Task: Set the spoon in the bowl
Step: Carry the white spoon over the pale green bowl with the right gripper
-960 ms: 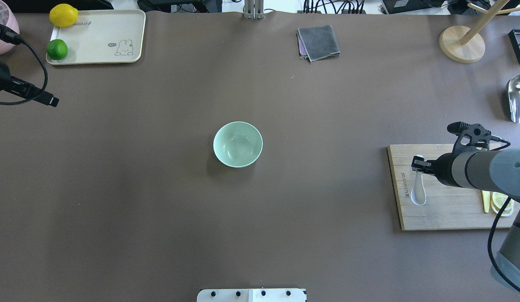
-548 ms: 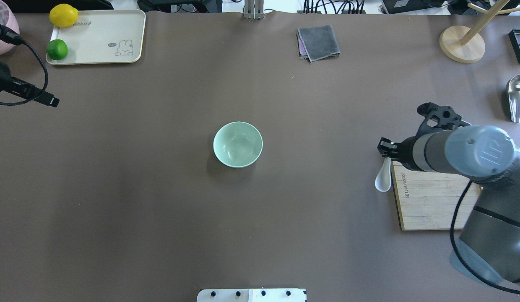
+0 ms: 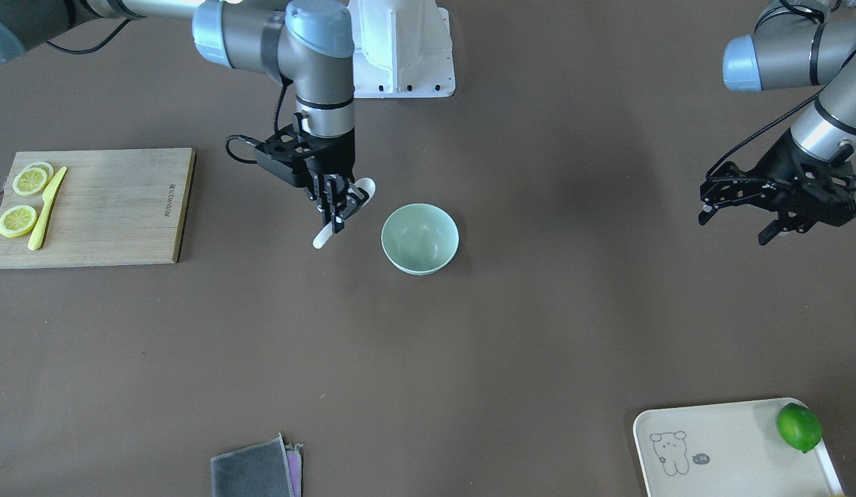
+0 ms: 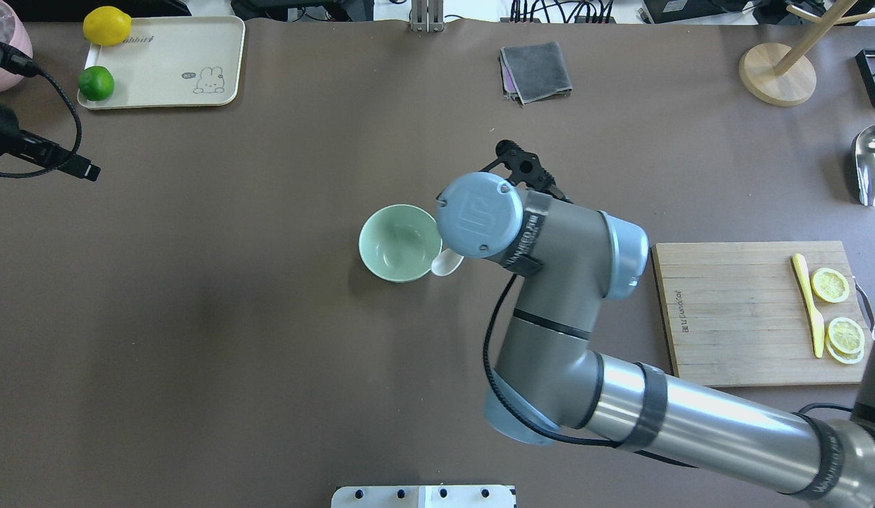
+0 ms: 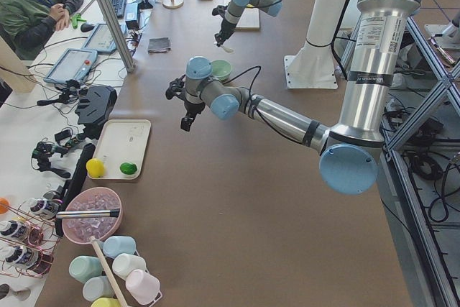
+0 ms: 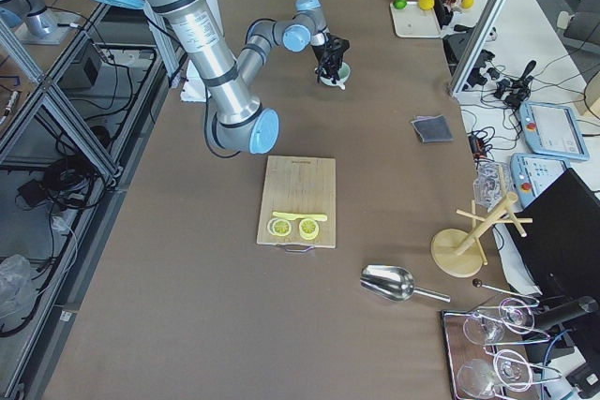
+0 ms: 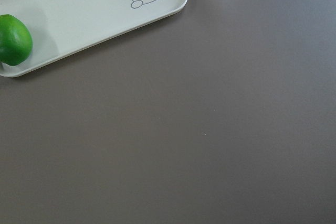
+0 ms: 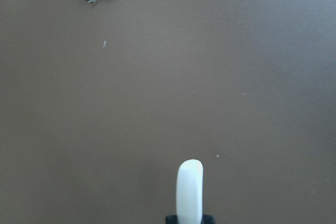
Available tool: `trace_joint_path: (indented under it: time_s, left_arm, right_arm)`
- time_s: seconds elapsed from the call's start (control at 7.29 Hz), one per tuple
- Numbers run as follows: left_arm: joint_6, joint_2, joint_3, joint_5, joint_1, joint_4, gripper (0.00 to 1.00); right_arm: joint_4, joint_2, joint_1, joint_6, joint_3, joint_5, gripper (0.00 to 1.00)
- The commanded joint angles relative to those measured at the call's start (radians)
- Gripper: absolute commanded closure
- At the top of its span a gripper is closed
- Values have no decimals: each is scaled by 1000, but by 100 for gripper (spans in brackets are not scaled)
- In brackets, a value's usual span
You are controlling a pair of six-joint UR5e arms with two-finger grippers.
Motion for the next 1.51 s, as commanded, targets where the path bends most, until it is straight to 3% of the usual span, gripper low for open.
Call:
trace_joint_path:
  time_s: [0.0,0.27,0.41,0.55,0.69,0.96,1.37]
  left_arm:
    - [-1,1,3,0,0,-2,2]
    - [-1,1,3,0,2,-2,2]
    - [-1,-1,3,0,2,-2,2]
    - [-1,-1,3,0,2,-2,2]
    - [-1,1,3,0,2,-3,2]
    - [0,1,1,0,0,-3,2]
    - [51,1,1,-39,-93,59,2]
  right_arm:
    - [-6,148,-20,103,-184,-61,100]
    - [-9,147,-46,112,-186,-101,100]
    - [-8,144,-48,102,-186,-109,58]
    - [-7,142,-48,76,-186,-124,6]
    - [-9,132,-46,-5,-172,-125,0]
    - [-12,94,-25,-207,-88,-118,0]
    - [3,-234,180,-697,259,209,0]
